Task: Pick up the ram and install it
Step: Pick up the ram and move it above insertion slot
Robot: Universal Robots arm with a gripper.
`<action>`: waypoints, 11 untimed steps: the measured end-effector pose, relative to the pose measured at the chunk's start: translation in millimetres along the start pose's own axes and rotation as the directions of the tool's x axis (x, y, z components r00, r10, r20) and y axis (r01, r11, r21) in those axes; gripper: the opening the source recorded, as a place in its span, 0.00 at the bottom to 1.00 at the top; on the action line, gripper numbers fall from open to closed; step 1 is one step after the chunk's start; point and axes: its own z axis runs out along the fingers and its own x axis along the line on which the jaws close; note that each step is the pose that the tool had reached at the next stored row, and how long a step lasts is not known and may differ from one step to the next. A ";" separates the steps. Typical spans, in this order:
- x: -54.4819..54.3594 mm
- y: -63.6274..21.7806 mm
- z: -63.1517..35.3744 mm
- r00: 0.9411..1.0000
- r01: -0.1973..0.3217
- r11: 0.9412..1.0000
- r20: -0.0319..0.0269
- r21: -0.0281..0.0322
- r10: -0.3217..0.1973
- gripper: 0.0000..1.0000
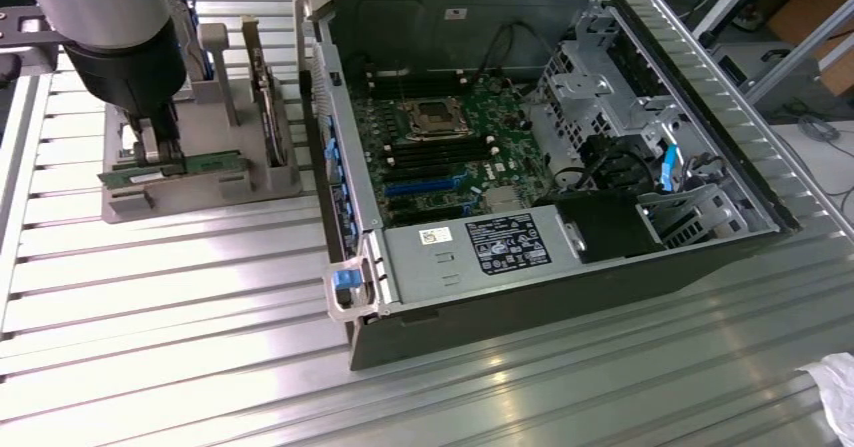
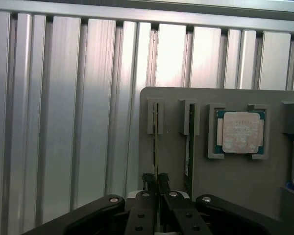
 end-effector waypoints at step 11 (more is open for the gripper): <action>0.0 0.2 -5.5 1.000 0.000 1.000 0.000 0.000 0.000 0.13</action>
